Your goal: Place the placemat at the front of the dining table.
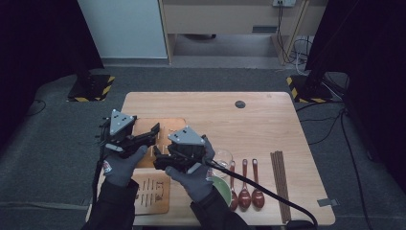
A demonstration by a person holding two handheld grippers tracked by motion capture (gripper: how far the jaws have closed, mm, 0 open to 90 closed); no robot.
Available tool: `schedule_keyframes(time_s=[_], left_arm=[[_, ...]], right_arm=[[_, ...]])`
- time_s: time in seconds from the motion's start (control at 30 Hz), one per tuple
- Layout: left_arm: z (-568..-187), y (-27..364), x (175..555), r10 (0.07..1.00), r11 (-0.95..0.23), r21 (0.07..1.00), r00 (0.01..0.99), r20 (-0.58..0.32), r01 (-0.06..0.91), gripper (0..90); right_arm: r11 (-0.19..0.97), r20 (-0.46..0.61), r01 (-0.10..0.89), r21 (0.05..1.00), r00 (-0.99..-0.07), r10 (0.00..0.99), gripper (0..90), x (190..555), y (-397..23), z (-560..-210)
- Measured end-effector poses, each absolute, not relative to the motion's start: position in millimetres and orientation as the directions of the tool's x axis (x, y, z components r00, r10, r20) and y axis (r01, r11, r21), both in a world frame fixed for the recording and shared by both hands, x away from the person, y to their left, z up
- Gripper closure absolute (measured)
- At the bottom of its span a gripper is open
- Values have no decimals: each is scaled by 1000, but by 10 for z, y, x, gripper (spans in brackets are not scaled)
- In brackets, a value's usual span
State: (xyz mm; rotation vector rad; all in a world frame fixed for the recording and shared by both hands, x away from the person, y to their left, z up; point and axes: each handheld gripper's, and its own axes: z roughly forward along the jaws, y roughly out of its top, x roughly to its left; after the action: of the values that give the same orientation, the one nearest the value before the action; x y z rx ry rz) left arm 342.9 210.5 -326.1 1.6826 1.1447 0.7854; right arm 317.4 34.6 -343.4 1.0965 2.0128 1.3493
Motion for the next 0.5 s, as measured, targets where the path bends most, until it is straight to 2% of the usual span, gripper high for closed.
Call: schedule_keyframes(time_s=[0.5], left_arm=[[-3197,1629,3664,917,-165,929,398,21,330,214]], right_arm=[[191,28,355,915,-529,848,37,3335,-109,-3374]])
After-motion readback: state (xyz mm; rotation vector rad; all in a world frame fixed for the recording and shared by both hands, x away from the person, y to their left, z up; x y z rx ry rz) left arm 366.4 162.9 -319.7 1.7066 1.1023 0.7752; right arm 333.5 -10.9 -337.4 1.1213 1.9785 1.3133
